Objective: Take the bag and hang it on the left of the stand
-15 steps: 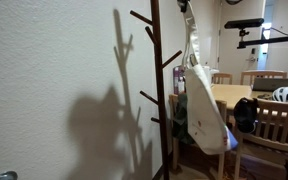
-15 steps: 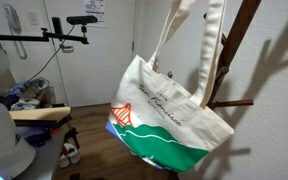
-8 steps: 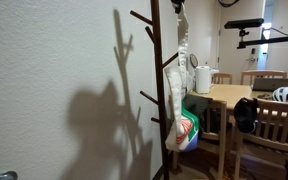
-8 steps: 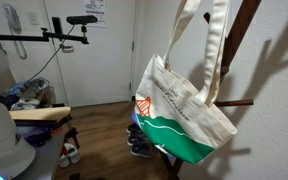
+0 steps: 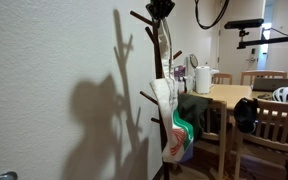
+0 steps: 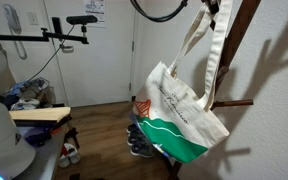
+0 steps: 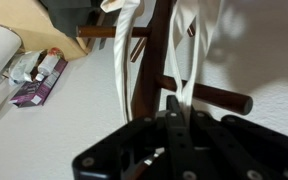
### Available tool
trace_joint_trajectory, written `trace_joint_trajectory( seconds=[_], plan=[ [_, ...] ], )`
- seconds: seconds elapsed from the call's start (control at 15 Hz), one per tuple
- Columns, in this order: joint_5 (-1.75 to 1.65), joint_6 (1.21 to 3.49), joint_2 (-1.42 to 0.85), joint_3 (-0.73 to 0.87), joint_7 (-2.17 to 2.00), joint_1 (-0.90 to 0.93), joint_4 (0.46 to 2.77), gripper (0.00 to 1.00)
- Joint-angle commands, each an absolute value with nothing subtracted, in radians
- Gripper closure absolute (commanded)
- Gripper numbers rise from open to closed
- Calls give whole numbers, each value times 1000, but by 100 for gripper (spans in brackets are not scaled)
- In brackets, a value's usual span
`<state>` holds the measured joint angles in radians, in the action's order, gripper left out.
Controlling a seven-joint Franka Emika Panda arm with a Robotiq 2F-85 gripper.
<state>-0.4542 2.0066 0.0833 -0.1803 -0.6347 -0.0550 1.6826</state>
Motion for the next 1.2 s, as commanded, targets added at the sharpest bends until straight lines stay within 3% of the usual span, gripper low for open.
trace_joint_trajectory(
  seconds=[0.0,0.4,1.13],
  plan=[
    [-457,2001,86,-148,-636,-21,1677,95],
    [-613,2078,-60,-167,-933,25,1621,97],
    [-624,2052,-104,-127,-909,103,1605,97]
  ],
)
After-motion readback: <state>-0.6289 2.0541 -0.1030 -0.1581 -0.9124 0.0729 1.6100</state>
